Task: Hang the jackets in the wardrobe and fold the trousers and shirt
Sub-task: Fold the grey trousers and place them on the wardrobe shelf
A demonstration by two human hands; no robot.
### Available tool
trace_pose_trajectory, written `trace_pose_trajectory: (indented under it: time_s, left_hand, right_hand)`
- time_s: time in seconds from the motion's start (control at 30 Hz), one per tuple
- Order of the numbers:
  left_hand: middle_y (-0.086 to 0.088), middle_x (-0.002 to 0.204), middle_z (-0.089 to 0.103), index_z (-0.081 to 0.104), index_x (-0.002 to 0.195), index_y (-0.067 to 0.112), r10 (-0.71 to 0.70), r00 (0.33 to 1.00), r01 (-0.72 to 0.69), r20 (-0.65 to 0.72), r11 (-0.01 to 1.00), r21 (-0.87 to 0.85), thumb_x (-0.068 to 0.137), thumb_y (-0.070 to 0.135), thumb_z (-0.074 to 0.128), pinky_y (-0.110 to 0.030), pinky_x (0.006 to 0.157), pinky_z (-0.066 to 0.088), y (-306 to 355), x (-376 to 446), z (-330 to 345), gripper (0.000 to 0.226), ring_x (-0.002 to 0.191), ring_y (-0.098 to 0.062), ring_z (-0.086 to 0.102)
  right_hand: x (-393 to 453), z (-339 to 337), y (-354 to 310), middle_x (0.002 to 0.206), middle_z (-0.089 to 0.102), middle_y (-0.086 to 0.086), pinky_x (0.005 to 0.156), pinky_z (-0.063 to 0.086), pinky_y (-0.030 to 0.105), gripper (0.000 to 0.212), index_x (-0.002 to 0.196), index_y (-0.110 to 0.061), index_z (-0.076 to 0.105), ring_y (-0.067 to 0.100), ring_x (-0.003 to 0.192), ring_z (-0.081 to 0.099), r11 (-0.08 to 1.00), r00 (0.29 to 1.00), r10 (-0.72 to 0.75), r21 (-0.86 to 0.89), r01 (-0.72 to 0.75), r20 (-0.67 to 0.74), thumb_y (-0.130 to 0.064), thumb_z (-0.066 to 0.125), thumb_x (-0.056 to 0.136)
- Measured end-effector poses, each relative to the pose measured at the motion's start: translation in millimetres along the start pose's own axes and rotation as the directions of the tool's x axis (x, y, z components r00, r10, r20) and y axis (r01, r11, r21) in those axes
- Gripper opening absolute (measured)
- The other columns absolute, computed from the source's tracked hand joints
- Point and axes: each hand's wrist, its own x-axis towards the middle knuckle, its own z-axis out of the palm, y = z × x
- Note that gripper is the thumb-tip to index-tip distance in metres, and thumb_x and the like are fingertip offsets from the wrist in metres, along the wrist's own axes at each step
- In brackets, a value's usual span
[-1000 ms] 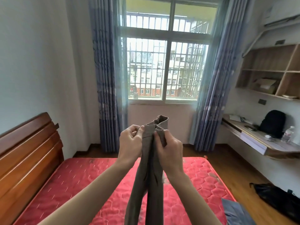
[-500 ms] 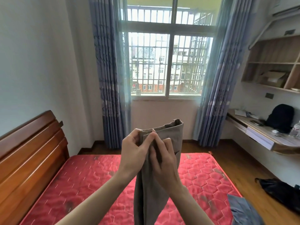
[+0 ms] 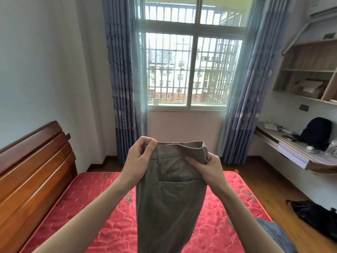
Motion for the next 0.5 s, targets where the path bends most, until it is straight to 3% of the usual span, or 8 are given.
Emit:
trace_pose_trajectory:
  time_s: [0.07, 0.13, 0.23, 0.37, 0.43, 0.5]
  left_hand:
    - [0.006, 0.096, 0.074, 0.06, 0.114, 0.03, -0.012, 0.991, -0.009, 0.13, 0.987, 0.16, 0.084, 0.047, 0.081, -0.019, 0.08, 0.053, -0.6, 0.6, -8.6, 0.04, 0.088, -0.005, 0.07]
    - [0.008, 0.103, 0.072, 0.054, 0.12, 0.031, 0.014, 0.96, -0.118, 0.278, 0.926, 0.36, 0.08, 0.029, 0.086, -0.019, 0.083, 0.053, 0.8, 4.4, -16.2, 0.052, 0.094, -0.005, 0.069]
    - [0.005, 0.1, 0.071, 0.056, 0.118, 0.024, 0.033, 0.919, -0.231, 0.393, 0.852, 0.469, 0.09, 0.007, 0.074, -0.028, 0.077, 0.053, 12.6, 20.7, -25.3, 0.037, 0.087, -0.006, 0.066]
    - [-0.005, 0.099, 0.07, 0.059, 0.118, 0.017, -0.001, 0.879, -0.221, 0.477, 0.885, 0.409, 0.099, 0.001, 0.063, -0.031, 0.073, 0.056, 32.6, 45.3, -32.6, 0.025, 0.086, -0.008, 0.064]
    - [-0.005, 0.097, 0.069, 0.059, 0.118, 0.017, -0.001, 0.854, -0.233, 0.52, 0.893, 0.384, 0.1, 0.002, 0.064, -0.027, 0.073, 0.053, 43.7, 55.1, -32.1, 0.024, 0.086, -0.007, 0.062]
    - [-0.012, 0.097, 0.068, 0.06, 0.119, 0.016, -0.02, 0.829, -0.222, 0.558, 0.905, 0.363, 0.098, 0.004, 0.069, -0.031, 0.076, 0.055, 57.2, 64.1, -31.5, 0.025, 0.087, -0.01, 0.063]
  right_hand:
    - [3.5, 3.0, 0.3, 0.079, 0.075, -0.007, 0.066, 0.054, 0.025, 0.029, 0.081, -0.011, 0.077, 0.004, 0.075, 0.062, 0.998, 0.998, -0.049, -0.028, 0.048, -0.051, -0.036, 0.091, 0.078]
    - [7.8, 4.5, -2.9, 0.073, 0.068, -0.009, 0.063, 0.05, 0.027, 0.035, 0.077, -0.01, 0.073, 0.003, 0.072, 0.056, 0.993, 0.992, -0.093, -0.076, 0.087, -0.084, -0.041, 0.09, 0.079]
    - [11.0, 4.9, -19.2, 0.077, 0.074, -0.003, 0.068, 0.053, 0.033, 0.038, 0.082, -0.013, 0.077, 0.004, 0.075, 0.061, 0.976, 0.991, -0.119, -0.192, 0.104, -0.069, -0.049, 0.088, 0.078]
    - [26.9, -12.7, -64.4, 0.101, 0.081, -0.004, 0.081, 0.06, 0.024, 0.03, 0.105, -0.026, 0.079, 0.012, 0.097, 0.076, 0.973, 0.989, -0.041, -0.222, 0.071, 0.14, -0.039, 0.09, 0.081]
    - [40.2, -26.1, -92.8, 0.11, 0.079, -0.004, 0.088, 0.061, 0.026, 0.038, 0.115, -0.027, 0.075, 0.015, 0.106, 0.075, 0.954, 0.954, 0.018, -0.292, 0.073, 0.298, -0.031, 0.09, 0.081]
    - [54.1, -36.4, -120.4, 0.111, 0.079, -0.001, 0.092, 0.061, 0.032, 0.037, 0.115, -0.027, 0.077, 0.017, 0.107, 0.074, 0.914, 0.888, 0.118, -0.398, 0.078, 0.445, -0.03, 0.09, 0.081]
